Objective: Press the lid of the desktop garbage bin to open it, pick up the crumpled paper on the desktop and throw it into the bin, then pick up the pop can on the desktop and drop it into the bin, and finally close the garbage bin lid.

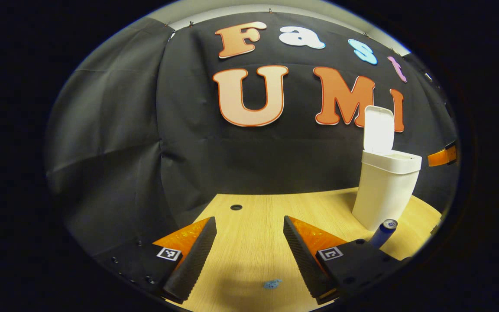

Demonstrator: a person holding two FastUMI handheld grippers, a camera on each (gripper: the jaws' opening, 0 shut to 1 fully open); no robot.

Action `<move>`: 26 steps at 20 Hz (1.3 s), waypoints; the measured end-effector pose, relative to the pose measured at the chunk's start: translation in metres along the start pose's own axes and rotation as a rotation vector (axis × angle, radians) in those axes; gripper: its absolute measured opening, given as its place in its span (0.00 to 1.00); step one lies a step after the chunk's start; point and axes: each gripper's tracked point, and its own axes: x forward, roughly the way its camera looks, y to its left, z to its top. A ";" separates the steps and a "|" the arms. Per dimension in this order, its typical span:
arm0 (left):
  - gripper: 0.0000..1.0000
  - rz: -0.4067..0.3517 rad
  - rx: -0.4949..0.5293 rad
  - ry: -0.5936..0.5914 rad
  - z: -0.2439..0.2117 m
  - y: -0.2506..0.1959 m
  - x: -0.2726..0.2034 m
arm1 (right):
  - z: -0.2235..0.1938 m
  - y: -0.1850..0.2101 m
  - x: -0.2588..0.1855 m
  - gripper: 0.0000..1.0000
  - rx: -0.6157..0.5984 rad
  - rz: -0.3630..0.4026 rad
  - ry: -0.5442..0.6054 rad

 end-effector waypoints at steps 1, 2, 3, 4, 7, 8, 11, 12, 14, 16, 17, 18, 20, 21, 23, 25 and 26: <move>0.98 -0.003 -0.004 0.015 -0.008 0.000 0.000 | -0.003 0.001 0.001 0.99 -0.005 -0.002 0.009; 0.99 -0.005 -0.004 0.031 -0.015 -0.001 0.001 | -0.006 0.000 0.001 0.99 -0.008 -0.007 0.017; 0.98 -0.010 -0.003 0.046 -0.024 -0.002 0.001 | -0.009 -0.001 0.001 0.99 -0.011 -0.011 0.026; 0.99 -0.019 -0.003 0.065 -0.033 -0.004 0.003 | -0.012 -0.003 0.001 0.99 -0.011 -0.014 0.033; 0.99 -0.040 -0.004 0.131 -0.059 -0.011 0.007 | -0.023 -0.009 -0.001 0.99 -0.010 -0.032 0.059; 0.99 -0.042 0.000 0.153 -0.068 -0.013 0.007 | -0.027 -0.011 -0.001 0.99 -0.005 -0.036 0.072; 0.99 -0.067 0.002 0.199 -0.088 -0.025 0.008 | -0.039 -0.015 -0.004 0.99 0.026 -0.040 0.106; 0.99 -0.072 0.001 0.219 -0.096 -0.028 0.010 | -0.043 -0.020 -0.005 0.99 0.028 -0.050 0.114; 0.99 -0.079 0.001 0.267 -0.116 -0.031 0.013 | -0.050 -0.024 -0.005 0.99 0.029 -0.064 0.134; 0.99 -0.086 0.000 0.319 -0.134 -0.034 0.012 | -0.055 -0.026 -0.003 0.99 0.032 -0.071 0.153; 0.99 -0.089 0.003 0.342 -0.142 -0.036 0.012 | -0.058 -0.028 -0.003 0.99 0.033 -0.078 0.163; 0.99 -0.090 0.008 0.363 -0.148 -0.037 0.013 | -0.061 -0.031 -0.004 0.99 0.037 -0.085 0.173; 0.99 -0.088 0.023 0.402 -0.163 -0.038 0.016 | -0.069 -0.037 -0.008 0.99 0.050 -0.093 0.193; 0.99 -0.084 0.029 0.419 -0.169 -0.037 0.018 | -0.072 -0.039 -0.010 0.99 0.056 -0.096 0.202; 0.99 -0.074 0.043 0.459 -0.178 -0.037 0.022 | -0.078 -0.041 -0.011 0.99 0.062 -0.103 0.221; 0.99 -0.086 0.041 0.489 -0.181 -0.041 0.028 | -0.082 -0.044 -0.012 0.99 0.067 -0.113 0.237; 0.99 -0.090 0.046 0.501 -0.181 -0.044 0.031 | -0.084 -0.045 -0.012 0.99 0.069 -0.117 0.244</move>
